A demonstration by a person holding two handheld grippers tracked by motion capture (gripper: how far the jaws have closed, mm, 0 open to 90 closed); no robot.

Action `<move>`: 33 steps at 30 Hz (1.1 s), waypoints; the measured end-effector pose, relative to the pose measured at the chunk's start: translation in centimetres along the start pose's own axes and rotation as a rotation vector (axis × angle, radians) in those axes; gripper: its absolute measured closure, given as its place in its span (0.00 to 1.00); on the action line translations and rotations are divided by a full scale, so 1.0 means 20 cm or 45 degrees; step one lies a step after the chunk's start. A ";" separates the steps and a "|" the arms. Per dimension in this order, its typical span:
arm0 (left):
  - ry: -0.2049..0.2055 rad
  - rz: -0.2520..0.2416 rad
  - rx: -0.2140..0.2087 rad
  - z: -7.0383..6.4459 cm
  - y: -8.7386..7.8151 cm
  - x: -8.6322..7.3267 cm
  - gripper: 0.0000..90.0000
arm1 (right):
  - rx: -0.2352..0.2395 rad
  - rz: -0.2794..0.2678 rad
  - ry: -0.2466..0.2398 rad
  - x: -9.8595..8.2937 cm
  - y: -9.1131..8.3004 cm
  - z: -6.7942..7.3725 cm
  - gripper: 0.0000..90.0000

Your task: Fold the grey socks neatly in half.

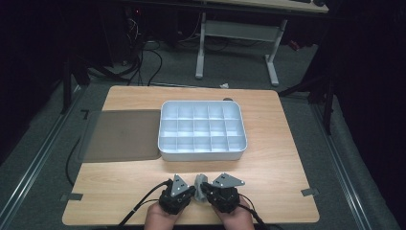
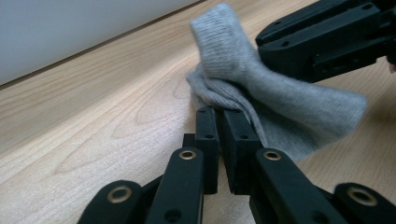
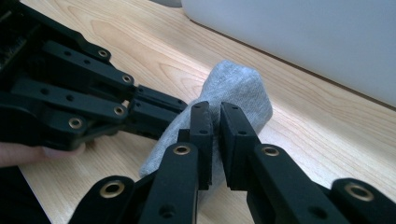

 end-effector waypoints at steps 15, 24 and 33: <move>0.068 0.051 0.022 -0.01 0.00 -0.01 0.97 | -0.019 0.018 -0.062 -0.04 0.07 0.05 1.00; 0.013 0.041 0.000 0.04 -0.03 -0.02 0.88 | -0.009 0.021 -0.061 -0.06 0.09 0.03 1.00; -0.009 -0.106 -0.010 0.02 -0.09 0.02 0.94 | 0.013 0.007 -0.037 -0.06 0.09 0.03 1.00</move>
Point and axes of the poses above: each handheld gripper's, and its own axes: y roughly forward along the jaws, x roughly out of its top, z roughly to its left, the point moved 3 cm from there along y, roughly forward along the jaws, and after that the axes turned 2 degrees about -z, right-handed, at the moved point
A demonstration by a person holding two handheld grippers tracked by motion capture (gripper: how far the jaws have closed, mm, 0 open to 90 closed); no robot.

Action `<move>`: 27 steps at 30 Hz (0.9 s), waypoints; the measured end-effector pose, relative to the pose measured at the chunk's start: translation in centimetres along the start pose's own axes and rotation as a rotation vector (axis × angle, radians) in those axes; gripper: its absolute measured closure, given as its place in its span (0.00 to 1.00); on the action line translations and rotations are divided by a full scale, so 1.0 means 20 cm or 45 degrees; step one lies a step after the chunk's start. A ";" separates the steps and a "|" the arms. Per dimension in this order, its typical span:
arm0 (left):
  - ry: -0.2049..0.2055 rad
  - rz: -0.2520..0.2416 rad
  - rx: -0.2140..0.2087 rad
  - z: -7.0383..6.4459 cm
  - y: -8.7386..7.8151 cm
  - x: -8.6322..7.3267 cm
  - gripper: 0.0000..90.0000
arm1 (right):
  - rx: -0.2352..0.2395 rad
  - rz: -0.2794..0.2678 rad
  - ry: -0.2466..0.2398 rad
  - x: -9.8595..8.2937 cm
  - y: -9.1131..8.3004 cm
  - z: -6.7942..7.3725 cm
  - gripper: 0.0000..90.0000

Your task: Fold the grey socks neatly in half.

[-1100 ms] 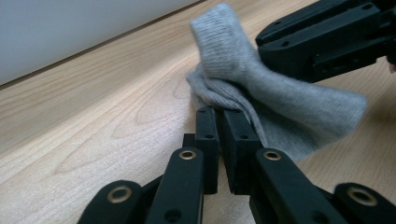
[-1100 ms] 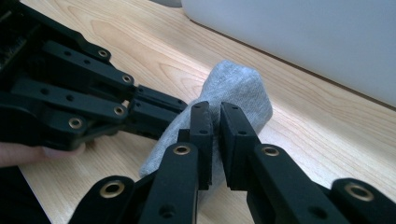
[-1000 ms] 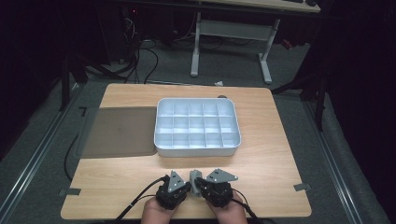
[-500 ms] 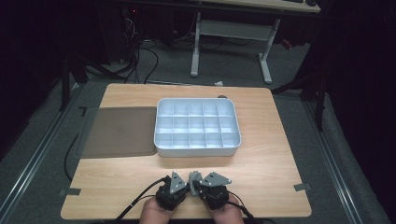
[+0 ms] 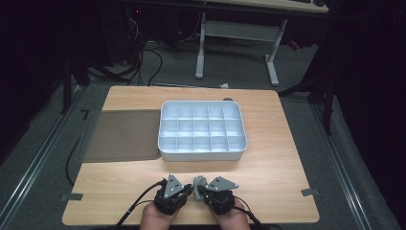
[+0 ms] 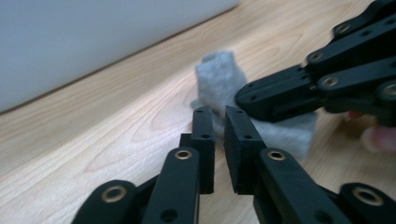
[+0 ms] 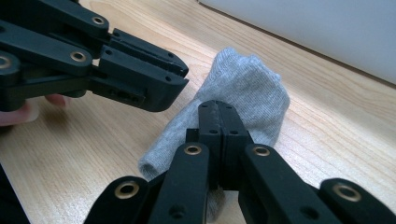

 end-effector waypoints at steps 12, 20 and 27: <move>0.000 -0.006 -0.022 -0.02 0.06 -0.01 1.00 | 0.068 -0.047 0.111 -0.02 0.00 -0.03 1.00; 0.030 0.069 -0.002 -0.03 0.09 -0.03 1.00 | 0.077 -0.083 0.161 -0.01 -0.03 -0.05 0.98; 0.042 0.064 0.001 -0.04 0.09 -0.03 1.00 | -0.009 -0.112 0.091 -0.01 -0.14 -0.05 0.97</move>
Point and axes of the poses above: each handheld gripper's, and its own axes: y roughly forward along the jaws, x roughly out of its top, z roughly to its left, the point moved 3 cm from there along y, roughly forward along the jaws, and after that the axes turned 2 degrees about -z, right-handed, at the moved point
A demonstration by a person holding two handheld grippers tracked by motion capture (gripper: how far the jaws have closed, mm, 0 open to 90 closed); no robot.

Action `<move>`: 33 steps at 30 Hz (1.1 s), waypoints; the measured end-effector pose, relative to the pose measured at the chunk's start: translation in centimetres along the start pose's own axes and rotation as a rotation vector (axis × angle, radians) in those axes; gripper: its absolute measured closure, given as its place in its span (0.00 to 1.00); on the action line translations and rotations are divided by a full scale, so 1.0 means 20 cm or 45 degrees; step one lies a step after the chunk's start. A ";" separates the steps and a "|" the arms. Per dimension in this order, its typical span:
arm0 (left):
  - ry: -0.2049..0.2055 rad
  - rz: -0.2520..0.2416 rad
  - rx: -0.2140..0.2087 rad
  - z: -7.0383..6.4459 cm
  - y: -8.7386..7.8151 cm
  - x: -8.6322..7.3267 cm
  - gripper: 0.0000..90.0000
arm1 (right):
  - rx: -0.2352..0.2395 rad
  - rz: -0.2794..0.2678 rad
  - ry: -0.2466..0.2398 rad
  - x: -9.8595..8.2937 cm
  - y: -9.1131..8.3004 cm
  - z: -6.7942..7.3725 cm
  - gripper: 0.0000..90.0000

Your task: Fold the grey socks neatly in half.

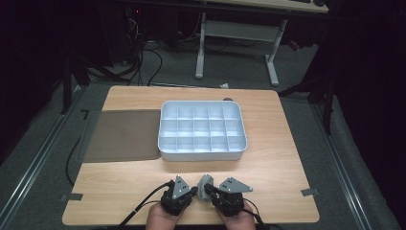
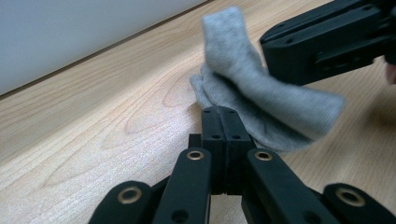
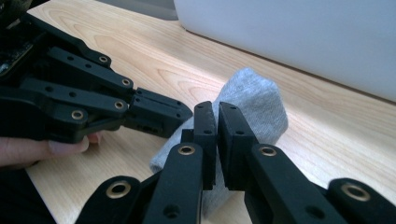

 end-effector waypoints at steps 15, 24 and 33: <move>-0.049 -0.146 0.015 0.05 -0.12 0.07 1.00 | 0.070 0.109 -0.119 0.00 0.13 0.08 1.00; -0.076 -0.115 0.003 0.10 -0.07 0.05 1.00 | 0.123 0.100 -0.150 0.00 0.17 0.15 1.00; -0.097 -0.103 0.026 0.12 -0.07 0.03 1.00 | 0.113 0.038 -0.136 0.05 0.08 0.17 0.94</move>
Point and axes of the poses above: each handheld gripper's, and its own axes: y roughly forward along the jaws, x roughly out of its top, z roughly to its left, the point moved 3 cm from there along y, roughly forward along the jaws, and after that the axes turned 2 degrees about -z, right-handed, at the moved point
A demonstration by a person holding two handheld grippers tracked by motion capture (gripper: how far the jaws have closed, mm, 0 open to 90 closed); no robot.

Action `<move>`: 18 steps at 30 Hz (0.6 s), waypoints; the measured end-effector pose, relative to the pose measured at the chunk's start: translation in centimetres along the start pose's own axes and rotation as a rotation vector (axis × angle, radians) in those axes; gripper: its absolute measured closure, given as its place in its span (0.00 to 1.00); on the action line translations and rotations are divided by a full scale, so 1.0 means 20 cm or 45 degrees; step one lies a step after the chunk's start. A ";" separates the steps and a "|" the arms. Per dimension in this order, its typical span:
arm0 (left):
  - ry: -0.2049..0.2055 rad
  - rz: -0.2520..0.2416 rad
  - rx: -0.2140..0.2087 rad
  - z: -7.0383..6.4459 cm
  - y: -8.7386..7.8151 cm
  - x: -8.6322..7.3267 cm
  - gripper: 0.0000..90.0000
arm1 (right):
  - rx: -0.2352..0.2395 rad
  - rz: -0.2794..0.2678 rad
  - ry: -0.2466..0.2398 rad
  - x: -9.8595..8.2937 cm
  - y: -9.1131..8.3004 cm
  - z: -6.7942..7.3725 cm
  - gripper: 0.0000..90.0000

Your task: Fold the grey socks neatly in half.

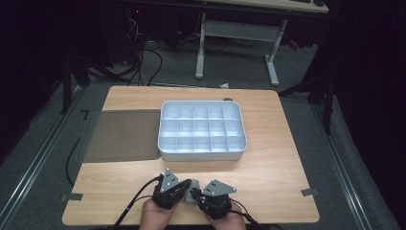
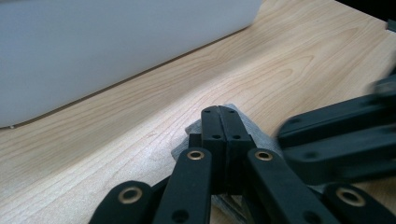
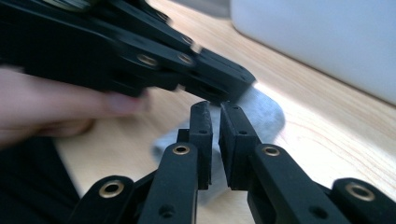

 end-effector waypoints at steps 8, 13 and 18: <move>0.005 -0.001 0.019 -0.01 0.00 0.00 1.00 | 0.043 0.073 -0.028 -0.07 0.05 0.05 0.93; 0.034 -0.042 -0.002 -0.04 -0.02 0.02 0.99 | 0.058 0.091 -0.032 -0.06 0.06 0.03 0.95; 0.043 0.000 0.021 -0.02 0.01 0.00 1.00 | 0.060 0.094 -0.040 -0.05 0.07 0.01 0.96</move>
Point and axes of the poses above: each handheld gripper's, and its own axes: y roughly forward along the jaws, x roughly out of its top, z roughly to its left, the point moved 3 cm from there along y, roughly forward along the jaws, and after that the axes turned 2 degrees about -z, right-handed, at the moved point
